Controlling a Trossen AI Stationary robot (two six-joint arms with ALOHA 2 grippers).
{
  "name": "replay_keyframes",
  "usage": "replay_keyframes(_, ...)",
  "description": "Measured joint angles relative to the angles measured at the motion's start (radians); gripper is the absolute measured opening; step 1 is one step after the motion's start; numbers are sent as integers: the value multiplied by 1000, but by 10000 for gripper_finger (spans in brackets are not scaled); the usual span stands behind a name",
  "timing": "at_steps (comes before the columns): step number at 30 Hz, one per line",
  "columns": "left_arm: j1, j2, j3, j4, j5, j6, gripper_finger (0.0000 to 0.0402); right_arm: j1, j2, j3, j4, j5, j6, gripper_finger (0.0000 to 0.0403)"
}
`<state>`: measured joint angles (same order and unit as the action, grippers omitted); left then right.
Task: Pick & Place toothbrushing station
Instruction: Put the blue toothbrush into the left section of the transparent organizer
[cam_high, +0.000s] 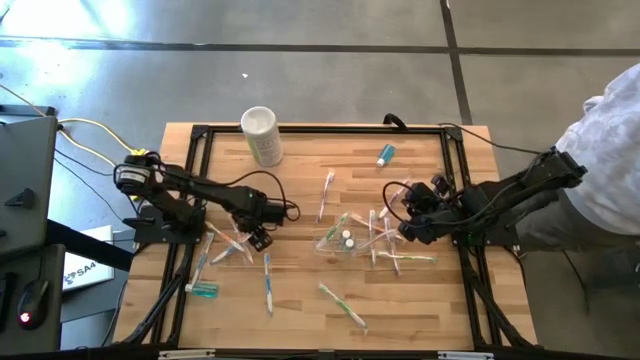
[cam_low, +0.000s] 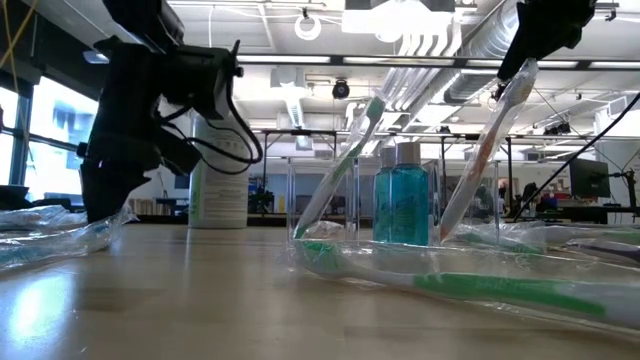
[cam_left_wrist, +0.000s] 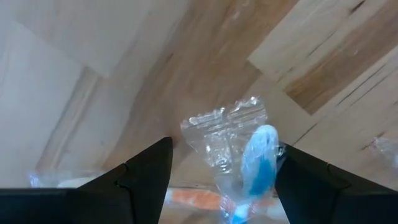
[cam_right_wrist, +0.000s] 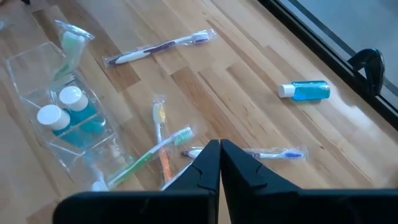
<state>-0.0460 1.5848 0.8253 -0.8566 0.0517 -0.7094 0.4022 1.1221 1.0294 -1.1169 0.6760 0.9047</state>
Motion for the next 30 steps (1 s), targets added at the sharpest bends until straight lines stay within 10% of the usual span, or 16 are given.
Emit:
replay_keyframes(16,0,21,-3,36,13,175,16,6,0,-1,10,6,-12,4)
replay_keyframes(30,0,29,271,12,-266,392,12,20,0,-78,58,43,-13,5)
